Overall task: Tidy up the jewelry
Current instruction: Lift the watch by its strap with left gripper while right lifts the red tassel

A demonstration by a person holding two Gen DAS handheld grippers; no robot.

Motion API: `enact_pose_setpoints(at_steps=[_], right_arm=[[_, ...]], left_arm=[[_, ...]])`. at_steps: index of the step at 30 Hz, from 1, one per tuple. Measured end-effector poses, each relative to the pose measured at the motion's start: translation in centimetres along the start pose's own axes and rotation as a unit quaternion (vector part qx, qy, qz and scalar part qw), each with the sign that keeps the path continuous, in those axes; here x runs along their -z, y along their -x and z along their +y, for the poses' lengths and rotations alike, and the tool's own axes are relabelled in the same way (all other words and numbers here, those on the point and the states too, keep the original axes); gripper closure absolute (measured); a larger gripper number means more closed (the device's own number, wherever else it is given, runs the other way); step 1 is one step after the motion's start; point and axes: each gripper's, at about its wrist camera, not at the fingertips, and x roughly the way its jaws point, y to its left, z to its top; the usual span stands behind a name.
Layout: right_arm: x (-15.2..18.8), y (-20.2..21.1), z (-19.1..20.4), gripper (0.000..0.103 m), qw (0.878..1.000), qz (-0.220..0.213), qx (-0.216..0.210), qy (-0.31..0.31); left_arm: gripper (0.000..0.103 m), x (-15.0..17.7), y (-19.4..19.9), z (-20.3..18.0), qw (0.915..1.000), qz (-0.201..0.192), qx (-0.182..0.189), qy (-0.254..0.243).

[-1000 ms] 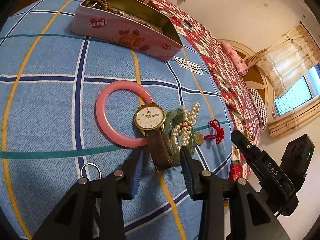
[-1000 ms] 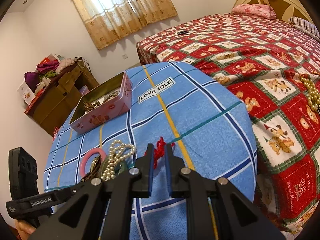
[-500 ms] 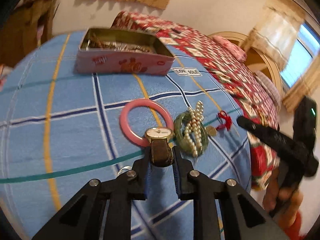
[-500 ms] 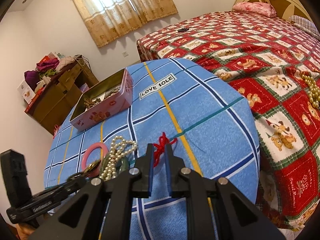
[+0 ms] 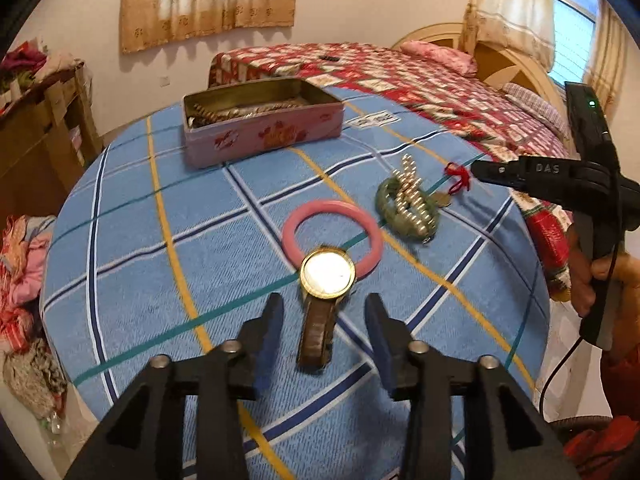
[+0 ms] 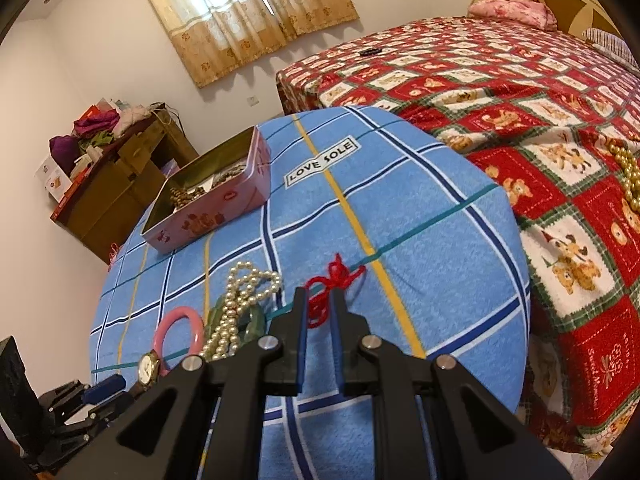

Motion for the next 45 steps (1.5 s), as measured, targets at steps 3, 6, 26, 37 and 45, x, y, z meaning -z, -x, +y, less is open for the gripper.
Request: enact_pose_setpoints(at_steps=[3, 6, 26, 37, 45], right_arm=[[-0.1, 0.2, 0.1, 0.087, 1.0, -0.004, 0.001, 0.001], [-0.1, 0.1, 0.1, 0.087, 1.0, -0.001, -0.002, -0.003], [0.5, -1.1, 0.9, 0.056, 0.999, 0.01, 0.016, 0.028], [0.9, -4.4, 1.8, 0.091, 0.994, 0.038, 0.057, 0.083], [-0.7, -2.2, 1.3, 0.095, 0.999, 0.016, -0.013, 0.048]], left_arm=[[0.055, -0.7, -0.7, 0.0, 1.0, -0.001, 0.008, 0.003], [0.055, -0.9, -2.6, 0.6, 0.9995, 0.019, 0.006, 0.024], [0.067, -1.8, 1.5, 2.3, 0.9951, -0.069, 0.015, 0.069], [0.067, -2.4, 1.2, 4.1, 0.9917, -0.08, 0.004, 0.101], [0.066, -2.5, 0.7, 4.5, 0.9903, -0.078, 0.014, 0.114]])
